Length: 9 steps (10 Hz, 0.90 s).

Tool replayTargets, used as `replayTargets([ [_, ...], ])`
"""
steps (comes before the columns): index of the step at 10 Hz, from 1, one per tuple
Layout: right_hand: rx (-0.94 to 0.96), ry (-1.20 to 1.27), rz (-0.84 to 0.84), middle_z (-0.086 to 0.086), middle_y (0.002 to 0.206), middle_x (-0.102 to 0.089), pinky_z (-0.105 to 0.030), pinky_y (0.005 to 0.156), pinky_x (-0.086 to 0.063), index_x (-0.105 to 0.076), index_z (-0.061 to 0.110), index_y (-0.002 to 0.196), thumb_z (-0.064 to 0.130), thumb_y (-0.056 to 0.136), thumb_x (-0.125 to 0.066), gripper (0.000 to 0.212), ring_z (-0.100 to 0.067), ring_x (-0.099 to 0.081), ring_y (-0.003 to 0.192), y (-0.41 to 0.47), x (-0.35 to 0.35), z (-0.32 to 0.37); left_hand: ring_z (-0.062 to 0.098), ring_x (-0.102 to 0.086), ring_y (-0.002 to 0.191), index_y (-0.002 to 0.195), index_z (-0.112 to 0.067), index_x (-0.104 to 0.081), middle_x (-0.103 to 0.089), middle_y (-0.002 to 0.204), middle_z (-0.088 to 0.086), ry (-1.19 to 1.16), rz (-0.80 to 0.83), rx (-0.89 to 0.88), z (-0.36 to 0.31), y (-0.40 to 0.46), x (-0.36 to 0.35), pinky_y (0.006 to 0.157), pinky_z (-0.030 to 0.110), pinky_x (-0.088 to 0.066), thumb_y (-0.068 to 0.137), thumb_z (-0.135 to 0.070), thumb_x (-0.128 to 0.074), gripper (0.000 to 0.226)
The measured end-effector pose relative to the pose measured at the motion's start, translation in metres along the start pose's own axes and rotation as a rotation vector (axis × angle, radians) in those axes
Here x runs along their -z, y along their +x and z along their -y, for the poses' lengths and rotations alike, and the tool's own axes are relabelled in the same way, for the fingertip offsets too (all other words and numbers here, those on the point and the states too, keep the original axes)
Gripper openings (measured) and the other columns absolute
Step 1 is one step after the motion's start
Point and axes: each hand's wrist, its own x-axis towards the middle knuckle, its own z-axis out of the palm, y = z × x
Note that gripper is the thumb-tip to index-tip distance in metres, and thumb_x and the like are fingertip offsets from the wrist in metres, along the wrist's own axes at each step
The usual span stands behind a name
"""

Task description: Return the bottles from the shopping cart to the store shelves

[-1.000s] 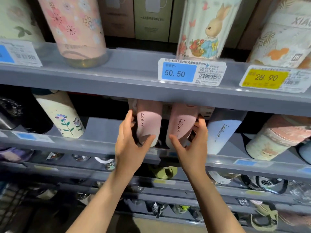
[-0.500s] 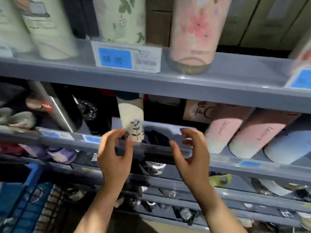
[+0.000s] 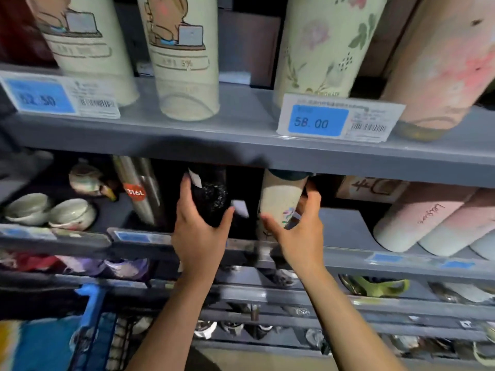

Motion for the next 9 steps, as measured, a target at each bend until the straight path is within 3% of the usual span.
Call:
replayTargets([
  [1, 0.009, -0.084, -0.063, 0.001, 0.111, -0.063, -0.038, 0.075, -0.054, -0.032, 0.023, 0.130, 0.035, 0.068, -0.084, 0.082, -0.021, -0.063, 0.097, 0.000, 0.003, -0.005, 0.035, -0.056, 0.118, 0.145, -0.028, -0.023, -0.052, 0.140, 0.011, 0.007, 0.023, -0.010, -0.007, 0.001, 0.000, 0.086, 0.045, -0.049, 0.070, -0.034, -0.083, 0.096],
  [3, -0.047, -0.050, -0.113, 0.004, 0.104, -0.062, -0.022, 0.071, -0.047, -0.038, 0.018, 0.128, 0.029, 0.070, -0.084, 0.074, -0.010, -0.060, 0.090, 0.001, 0.028, -0.010, 0.038, -0.058, 0.115, 0.139, -0.033, -0.022, -0.052, 0.138, 0.014, 0.001, 0.078, -0.073, -0.023, -0.009, -0.006, 0.085, 0.046, -0.049, 0.069, -0.029, -0.086, 0.095],
  [5, -0.034, -0.062, -0.119, 0.006, 0.098, -0.060, -0.038, 0.076, -0.053, -0.038, 0.021, 0.117, 0.027, 0.071, -0.083, 0.065, -0.014, -0.060, 0.087, 0.002, 0.044, -0.015, 0.039, -0.060, 0.114, 0.139, -0.025, -0.023, -0.054, 0.136, 0.018, -0.002, 0.116, -0.093, -0.028, -0.017, -0.015, 0.083, 0.046, -0.051, 0.068, -0.045, -0.074, 0.089],
  [6, 0.003, -0.102, -0.068, 0.006, 0.101, -0.060, -0.037, 0.076, -0.053, -0.037, 0.025, 0.118, 0.029, 0.073, -0.081, 0.063, -0.014, -0.060, 0.088, 0.001, 0.044, -0.018, 0.040, -0.057, 0.117, 0.142, -0.020, -0.024, -0.051, 0.139, 0.019, 0.021, 0.126, -0.107, -0.025, -0.019, -0.017, 0.084, 0.047, -0.050, 0.071, -0.043, -0.080, 0.094],
  [7, -0.005, -0.090, -0.062, 0.007, 0.109, -0.058, -0.034, 0.080, -0.053, -0.035, 0.025, 0.126, 0.032, 0.075, -0.080, 0.069, -0.013, -0.059, 0.094, 0.001, 0.045, -0.023, 0.036, -0.051, 0.126, 0.149, -0.016, -0.022, -0.045, 0.145, 0.017, -0.001, 0.179, -0.082, -0.022, -0.022, -0.016, 0.089, 0.046, -0.048, 0.073, -0.044, -0.079, 0.100],
  [8, -0.037, -0.060, -0.040, 0.008, 0.122, -0.054, -0.017, 0.086, -0.044, -0.028, 0.022, 0.140, 0.035, 0.074, -0.081, 0.086, -0.008, -0.054, 0.109, -0.006, 0.050, -0.019, 0.027, -0.045, 0.132, 0.148, -0.033, -0.013, -0.040, 0.147, 0.011, -0.112, 0.201, -0.107, -0.021, -0.028, -0.005, 0.096, 0.038, -0.044, 0.076, -0.059, -0.063, 0.091],
  [9, -0.045, -0.068, -0.102, 0.002, 0.138, -0.047, -0.024, 0.098, -0.038, -0.024, 0.021, 0.147, 0.045, 0.072, -0.078, 0.096, -0.011, -0.043, 0.127, -0.015, 0.054, -0.020, 0.020, -0.042, 0.134, 0.147, -0.036, -0.013, -0.039, 0.148, 0.010, -0.173, 0.204, -0.134, -0.011, -0.035, 0.002, 0.101, 0.034, -0.041, 0.083, -0.054, -0.056, 0.080],
])
